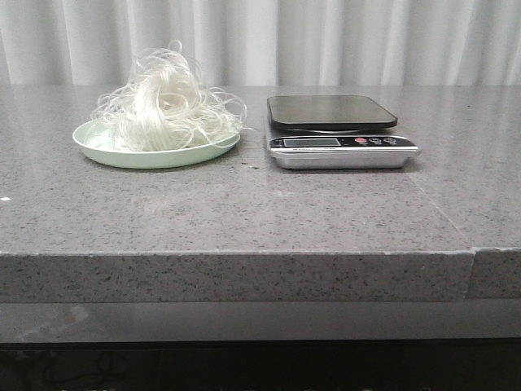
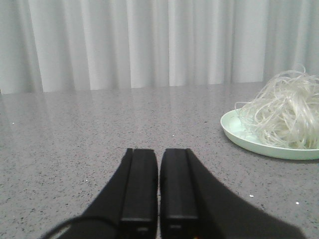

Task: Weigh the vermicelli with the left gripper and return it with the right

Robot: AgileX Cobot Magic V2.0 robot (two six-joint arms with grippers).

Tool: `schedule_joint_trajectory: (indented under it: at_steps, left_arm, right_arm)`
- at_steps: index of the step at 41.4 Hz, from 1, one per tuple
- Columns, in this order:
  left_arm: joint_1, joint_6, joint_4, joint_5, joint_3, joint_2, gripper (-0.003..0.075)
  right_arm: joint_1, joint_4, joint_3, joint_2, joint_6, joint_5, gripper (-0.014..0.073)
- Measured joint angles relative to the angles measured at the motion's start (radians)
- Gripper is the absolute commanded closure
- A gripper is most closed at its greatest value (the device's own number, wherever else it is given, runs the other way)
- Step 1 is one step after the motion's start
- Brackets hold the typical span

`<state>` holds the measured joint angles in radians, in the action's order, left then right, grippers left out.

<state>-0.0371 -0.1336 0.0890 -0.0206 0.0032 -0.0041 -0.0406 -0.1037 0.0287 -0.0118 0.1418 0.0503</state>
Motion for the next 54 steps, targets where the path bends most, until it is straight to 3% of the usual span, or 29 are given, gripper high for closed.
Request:
schedule_joint_trajectory:
  at_steps: [15, 54]
  left_arm:
    - [0.0, 0.0, 0.0, 0.0, 0.0, 0.0, 0.0575]
    - [0.0, 0.0, 0.0, 0.002, 0.0, 0.0, 0.0575]
  right_arm:
    - [0.0, 0.063, 0.0, 0.0, -0.163, -0.025, 0.0452]
    - [0.0, 0.079, 0.0, 0.0, -0.179, -0.025, 0.0452]
